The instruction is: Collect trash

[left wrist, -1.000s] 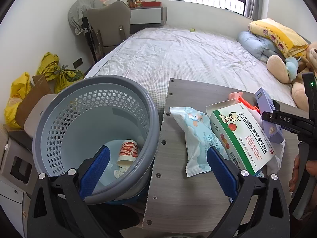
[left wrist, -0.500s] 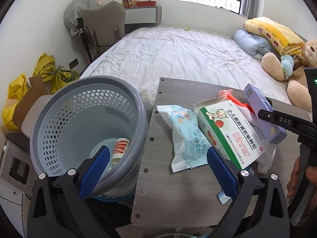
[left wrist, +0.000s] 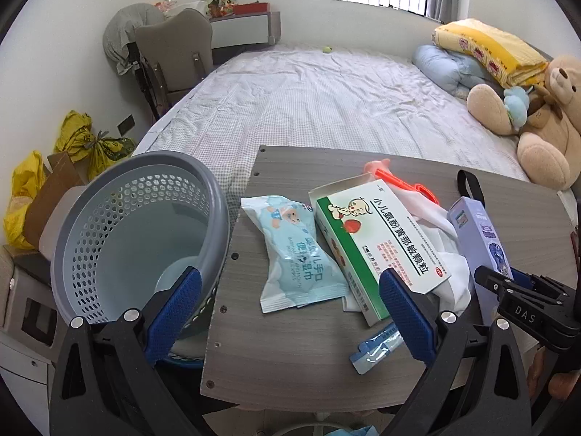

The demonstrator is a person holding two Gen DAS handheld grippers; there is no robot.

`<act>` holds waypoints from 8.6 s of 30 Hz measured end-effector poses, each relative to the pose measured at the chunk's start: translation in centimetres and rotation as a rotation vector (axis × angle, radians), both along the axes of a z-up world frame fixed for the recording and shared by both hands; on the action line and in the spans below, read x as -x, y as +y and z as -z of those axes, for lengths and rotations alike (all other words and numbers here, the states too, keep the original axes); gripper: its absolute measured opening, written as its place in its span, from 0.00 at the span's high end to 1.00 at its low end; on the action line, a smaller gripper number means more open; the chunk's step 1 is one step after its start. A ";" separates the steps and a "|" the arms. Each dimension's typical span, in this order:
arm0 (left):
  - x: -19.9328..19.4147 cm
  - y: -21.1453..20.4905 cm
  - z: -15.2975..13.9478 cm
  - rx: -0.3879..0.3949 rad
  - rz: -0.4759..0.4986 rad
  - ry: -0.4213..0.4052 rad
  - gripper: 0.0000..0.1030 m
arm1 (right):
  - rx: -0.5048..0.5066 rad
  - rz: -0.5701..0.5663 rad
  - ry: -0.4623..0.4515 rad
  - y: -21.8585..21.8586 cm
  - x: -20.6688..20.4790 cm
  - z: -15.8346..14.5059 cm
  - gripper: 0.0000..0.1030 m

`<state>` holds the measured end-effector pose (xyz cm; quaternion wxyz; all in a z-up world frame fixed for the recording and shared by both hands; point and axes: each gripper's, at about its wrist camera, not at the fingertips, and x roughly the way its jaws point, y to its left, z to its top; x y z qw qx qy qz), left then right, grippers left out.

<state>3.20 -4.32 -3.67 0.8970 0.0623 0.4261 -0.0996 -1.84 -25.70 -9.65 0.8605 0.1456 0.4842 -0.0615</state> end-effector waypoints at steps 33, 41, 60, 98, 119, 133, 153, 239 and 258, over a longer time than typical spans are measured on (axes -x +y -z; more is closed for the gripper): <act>-3.5 -6.2 1.3 0.022 -0.002 0.155 0.06 | -0.082 0.020 -0.143 -2.8 3.2 -2.9 0.59; -5.1 -7.5 2.8 0.034 -0.010 0.229 0.06 | -0.111 0.017 -0.138 -3.4 3.0 -2.5 0.59; -6.7 -8.1 4.8 0.068 -0.019 0.290 0.05 | -0.135 0.030 -0.124 -4.3 2.4 -1.6 0.59; -2.9 -5.9 1.3 0.031 0.008 0.152 0.16 | -0.108 0.012 -0.160 -2.8 3.1 -3.4 0.59; 0.7 -2.9 1.8 0.049 0.037 0.164 0.20 | -0.086 -0.036 -0.163 0.2 3.0 -4.3 0.59; 0.6 -4.9 3.0 -0.017 0.046 0.167 0.07 | -0.108 -0.020 -0.173 -0.9 3.9 -4.1 0.59; -0.7 -5.3 4.8 0.008 0.040 0.233 0.06 | -0.112 -0.021 -0.164 -0.9 3.8 -3.7 0.58; -4.7 22.2 0.7 0.029 -0.395 0.010 0.13 | -0.112 -0.537 -0.164 26.6 -13.4 -6.0 0.26; -1.6 19.5 -0.5 0.027 -0.361 -0.015 0.11 | -0.087 -0.407 -0.195 20.1 -6.6 -6.3 0.26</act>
